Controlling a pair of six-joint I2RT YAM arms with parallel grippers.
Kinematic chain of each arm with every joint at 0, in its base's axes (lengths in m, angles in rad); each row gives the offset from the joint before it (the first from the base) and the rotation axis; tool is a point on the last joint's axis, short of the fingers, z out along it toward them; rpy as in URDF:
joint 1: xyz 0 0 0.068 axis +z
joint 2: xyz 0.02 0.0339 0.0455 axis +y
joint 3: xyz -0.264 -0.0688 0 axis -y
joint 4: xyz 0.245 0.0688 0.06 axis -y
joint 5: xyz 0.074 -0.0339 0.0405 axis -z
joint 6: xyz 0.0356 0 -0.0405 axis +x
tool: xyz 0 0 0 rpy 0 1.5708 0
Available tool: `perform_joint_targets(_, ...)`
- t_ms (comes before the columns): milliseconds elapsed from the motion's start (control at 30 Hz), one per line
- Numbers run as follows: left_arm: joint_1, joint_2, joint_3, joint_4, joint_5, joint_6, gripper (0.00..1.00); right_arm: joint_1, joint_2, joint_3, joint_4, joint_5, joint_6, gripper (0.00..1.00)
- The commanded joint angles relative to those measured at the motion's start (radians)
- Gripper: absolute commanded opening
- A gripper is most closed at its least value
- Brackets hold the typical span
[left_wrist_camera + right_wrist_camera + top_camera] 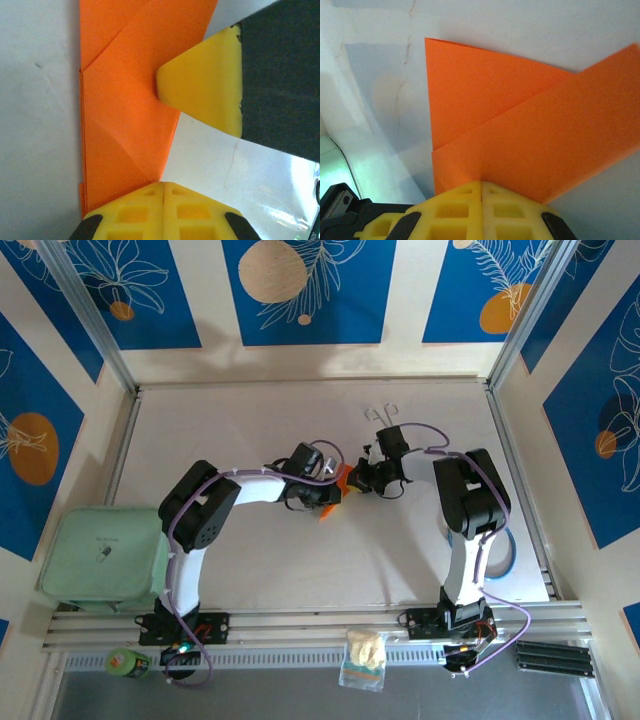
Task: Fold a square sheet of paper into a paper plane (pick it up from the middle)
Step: Fold the wing for the fifth time at the center of the table.
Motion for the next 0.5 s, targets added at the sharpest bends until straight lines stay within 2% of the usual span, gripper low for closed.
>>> perform_joint_targets(0,0.001,-0.020,-0.068,-0.119,0.015,0.040,0.03,0.001,0.049,0.024,-0.106,0.076,-0.020,0.05)
perform_joint_targets(467,-0.001,-0.163,-0.241,-0.131,0.022,0.036,0.02,0.004,0.076,0.084,-0.186,0.100,-0.031,0.03)
